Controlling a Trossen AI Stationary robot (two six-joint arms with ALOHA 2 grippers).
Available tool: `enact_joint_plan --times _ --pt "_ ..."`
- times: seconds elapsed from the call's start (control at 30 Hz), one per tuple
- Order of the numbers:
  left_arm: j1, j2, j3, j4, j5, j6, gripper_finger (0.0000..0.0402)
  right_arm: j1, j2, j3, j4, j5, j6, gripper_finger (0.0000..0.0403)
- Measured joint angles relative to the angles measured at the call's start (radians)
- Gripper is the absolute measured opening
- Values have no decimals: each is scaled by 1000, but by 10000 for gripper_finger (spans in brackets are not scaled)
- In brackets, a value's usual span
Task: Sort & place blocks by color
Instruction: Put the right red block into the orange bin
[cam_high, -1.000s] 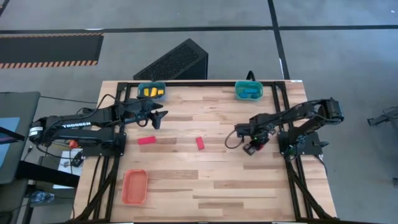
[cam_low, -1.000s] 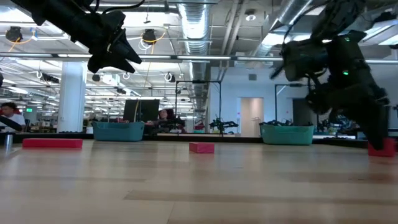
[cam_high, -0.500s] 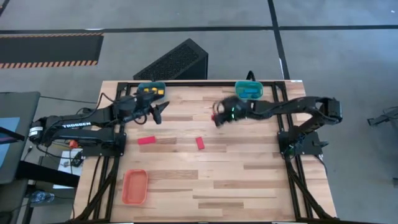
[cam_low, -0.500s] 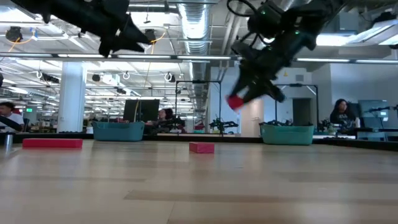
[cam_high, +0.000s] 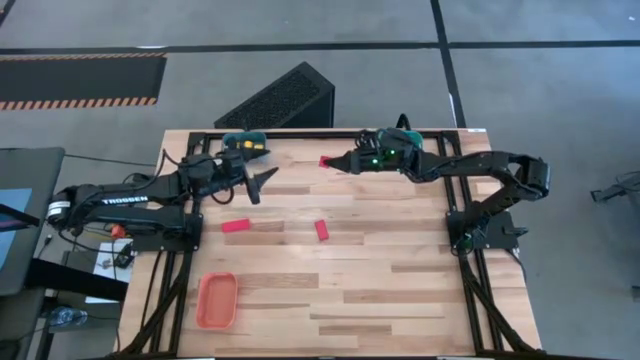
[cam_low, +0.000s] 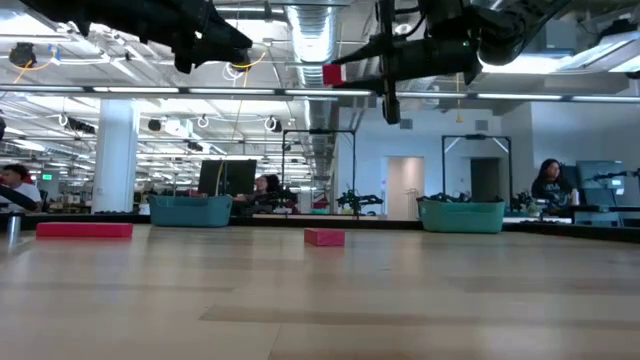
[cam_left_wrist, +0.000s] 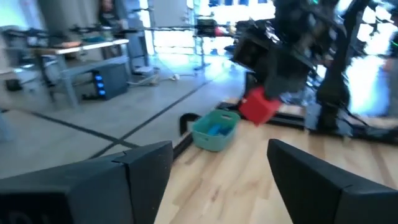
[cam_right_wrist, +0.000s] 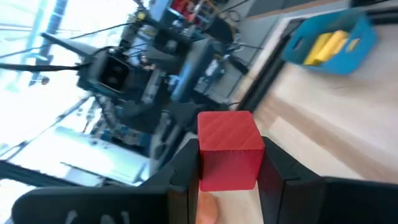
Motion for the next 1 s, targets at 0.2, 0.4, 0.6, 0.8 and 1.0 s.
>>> enact_joint_plan --times 0.2,0.4,0.6,0.8,1.0 --pt "0 110 0 137 163 57 280 7 0 0 28 -55 74 111" --pt "0 264 38 299 239 4 281 30 0 0 28 -94 121 111" --pt "0 399 151 301 320 45 281 58 1 32 29 -104 113 111" --pt "0 487 289 199 373 38 281 62 1 61 26 -103 67 113" --pt "-1 541 417 4 374 144 280 67 0 68 24 -100 64 117"
